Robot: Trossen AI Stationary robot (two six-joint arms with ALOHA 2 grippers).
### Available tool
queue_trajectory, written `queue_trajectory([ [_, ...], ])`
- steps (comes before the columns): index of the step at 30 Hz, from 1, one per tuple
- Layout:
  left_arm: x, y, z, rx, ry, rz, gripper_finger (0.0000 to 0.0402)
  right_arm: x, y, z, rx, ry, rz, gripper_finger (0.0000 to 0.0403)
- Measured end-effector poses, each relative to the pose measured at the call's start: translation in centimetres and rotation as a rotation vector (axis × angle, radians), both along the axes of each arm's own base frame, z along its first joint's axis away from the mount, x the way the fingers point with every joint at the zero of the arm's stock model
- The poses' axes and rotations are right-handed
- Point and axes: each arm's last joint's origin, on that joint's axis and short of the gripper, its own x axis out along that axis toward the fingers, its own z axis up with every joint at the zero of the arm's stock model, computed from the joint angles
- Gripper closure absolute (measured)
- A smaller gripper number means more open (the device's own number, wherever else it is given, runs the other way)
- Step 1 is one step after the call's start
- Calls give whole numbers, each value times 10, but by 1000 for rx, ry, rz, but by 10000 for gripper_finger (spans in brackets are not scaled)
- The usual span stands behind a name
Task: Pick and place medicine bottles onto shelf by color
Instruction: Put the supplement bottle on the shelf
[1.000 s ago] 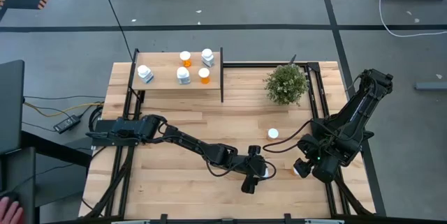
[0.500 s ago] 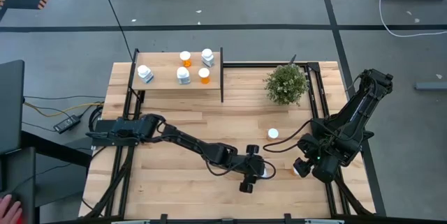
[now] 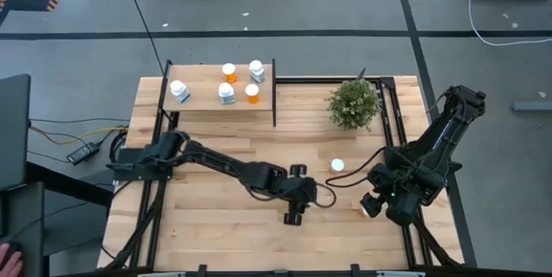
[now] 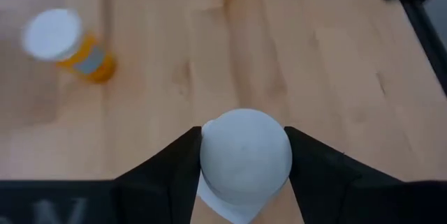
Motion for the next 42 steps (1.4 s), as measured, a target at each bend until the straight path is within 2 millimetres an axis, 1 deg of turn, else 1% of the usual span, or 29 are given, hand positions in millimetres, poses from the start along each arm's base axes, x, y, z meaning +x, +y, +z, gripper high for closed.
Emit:
queue_trajectory([
  [2, -4, 9, 9, -3, 16, 26, 206, 1, 0, 0, -7, -20, -18, 65],
  [6, -14, 25, 41, -40, -25, 98, 206, 2, -1, 1, -23, -60, -38, 65],
  [10, -25, 43, 67, -46, -46, 160, 213, 2, -1, 1, -41, -82, -41, 65],
  [14, -42, 62, 96, -31, -83, 215, 208, 3, -2, 1, -55, -96, -45, 65],
  [18, -60, 82, 119, -2, -88, 276, 202, 3, -2, 1, -72, -109, -49, 65],
  [22, -82, 102, 144, 14, -114, 336, 205, 3, -3, 2, -89, -133, -56, 65],
  [27, -106, 129, 165, 53, -114, 402, 210, 4, -4, 2, -106, -156, -62, 65],
  [30, -122, 145, 177, 80, -117, 448, 204, 4, -4, 2, -112, -167, -65, 65],
  [34, -142, 165, 189, 123, -104, 494, 199, 4, -4, 2, -115, -169, -66, 65],
  [42, -188, 204, 211, 167, -102, 632, 211, 4, -4, 2, -116, -173, -68, 65],
])
